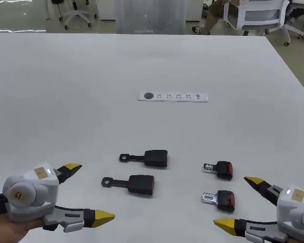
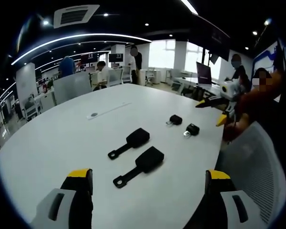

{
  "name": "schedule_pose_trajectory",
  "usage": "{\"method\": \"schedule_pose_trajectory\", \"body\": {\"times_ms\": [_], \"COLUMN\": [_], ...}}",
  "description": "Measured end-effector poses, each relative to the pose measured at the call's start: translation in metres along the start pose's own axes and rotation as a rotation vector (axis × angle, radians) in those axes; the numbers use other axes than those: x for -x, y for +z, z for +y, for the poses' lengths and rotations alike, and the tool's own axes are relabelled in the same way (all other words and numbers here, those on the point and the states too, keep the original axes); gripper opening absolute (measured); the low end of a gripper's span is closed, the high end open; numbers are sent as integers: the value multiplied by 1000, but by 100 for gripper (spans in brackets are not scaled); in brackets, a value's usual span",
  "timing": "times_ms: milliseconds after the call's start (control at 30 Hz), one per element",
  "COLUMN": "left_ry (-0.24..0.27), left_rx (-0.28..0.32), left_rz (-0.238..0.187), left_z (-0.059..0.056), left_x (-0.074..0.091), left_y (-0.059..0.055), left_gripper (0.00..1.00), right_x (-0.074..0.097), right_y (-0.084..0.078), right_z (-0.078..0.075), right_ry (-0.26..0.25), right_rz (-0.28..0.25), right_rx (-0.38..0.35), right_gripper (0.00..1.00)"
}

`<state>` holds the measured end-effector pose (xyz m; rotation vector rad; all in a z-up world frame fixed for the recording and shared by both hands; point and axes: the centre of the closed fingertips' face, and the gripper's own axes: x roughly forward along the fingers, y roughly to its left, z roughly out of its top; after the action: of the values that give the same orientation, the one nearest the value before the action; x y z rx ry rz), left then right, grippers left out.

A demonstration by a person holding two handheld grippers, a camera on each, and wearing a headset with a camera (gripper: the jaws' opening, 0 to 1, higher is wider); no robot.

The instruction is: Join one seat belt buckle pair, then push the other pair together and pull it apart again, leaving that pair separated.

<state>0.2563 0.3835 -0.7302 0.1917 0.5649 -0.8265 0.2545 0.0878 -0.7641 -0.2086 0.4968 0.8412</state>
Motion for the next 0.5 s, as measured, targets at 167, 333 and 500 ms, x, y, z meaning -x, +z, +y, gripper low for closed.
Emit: {"method": "schedule_pose_trajectory", "body": {"times_ms": [167,333,500], "left_ry": [-20,-31,-44], "left_rx": [-7,-6,-9], "left_rz": [17,25,35], "left_z": [-5,-4,-6], "left_x": [-10,-18,-24], "left_y": [-2,-2,-1], "left_gripper": [100,100,98], "right_x": [1,1,-2], "right_y": [-5,-10,-15], "right_z": [-4,-9,-12], "right_ry": [3,7,20], "right_rz": [15,27,49], "right_rx": [1,-6,-3], "right_gripper": [89,88,85]}}
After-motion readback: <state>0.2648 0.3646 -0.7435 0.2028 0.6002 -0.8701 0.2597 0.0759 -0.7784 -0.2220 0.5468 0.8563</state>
